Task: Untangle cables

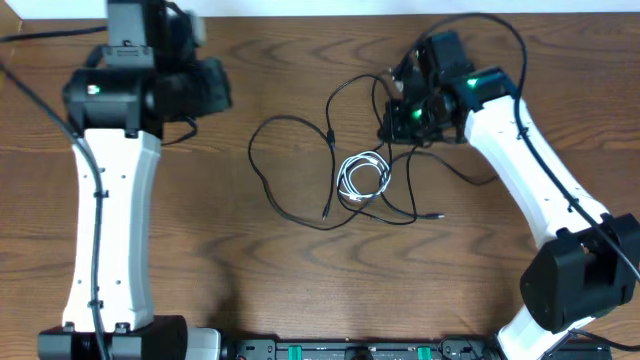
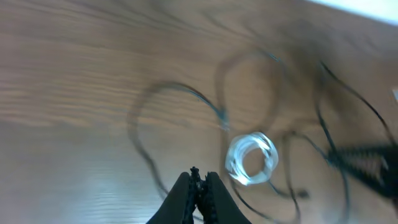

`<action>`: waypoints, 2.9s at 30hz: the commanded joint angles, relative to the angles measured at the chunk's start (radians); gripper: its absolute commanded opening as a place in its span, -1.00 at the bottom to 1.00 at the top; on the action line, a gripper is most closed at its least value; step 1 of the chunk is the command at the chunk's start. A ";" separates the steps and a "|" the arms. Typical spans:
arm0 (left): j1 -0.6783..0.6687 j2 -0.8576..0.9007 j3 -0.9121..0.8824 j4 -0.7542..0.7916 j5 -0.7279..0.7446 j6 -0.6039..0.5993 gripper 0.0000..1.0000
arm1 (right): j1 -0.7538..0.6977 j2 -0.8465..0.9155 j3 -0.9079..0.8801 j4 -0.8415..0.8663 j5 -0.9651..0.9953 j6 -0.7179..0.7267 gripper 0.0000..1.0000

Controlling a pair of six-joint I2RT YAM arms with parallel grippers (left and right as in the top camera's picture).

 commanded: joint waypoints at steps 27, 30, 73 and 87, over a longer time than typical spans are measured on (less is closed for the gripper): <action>-0.419 0.086 -0.176 0.374 0.269 -0.177 0.18 | -0.156 -0.011 0.029 0.225 -0.231 0.282 -0.98; -0.431 0.111 -0.176 0.393 0.228 -0.244 0.23 | -0.156 -0.011 0.029 0.253 -0.243 0.322 -0.98; -0.372 0.219 -0.176 0.343 0.110 -0.029 -0.85 | -0.691 -0.028 0.029 0.157 -0.516 0.132 -0.98; -0.366 0.167 -0.080 0.486 0.225 -0.067 -0.85 | -0.737 -0.061 0.030 -0.164 -0.500 -0.238 -0.98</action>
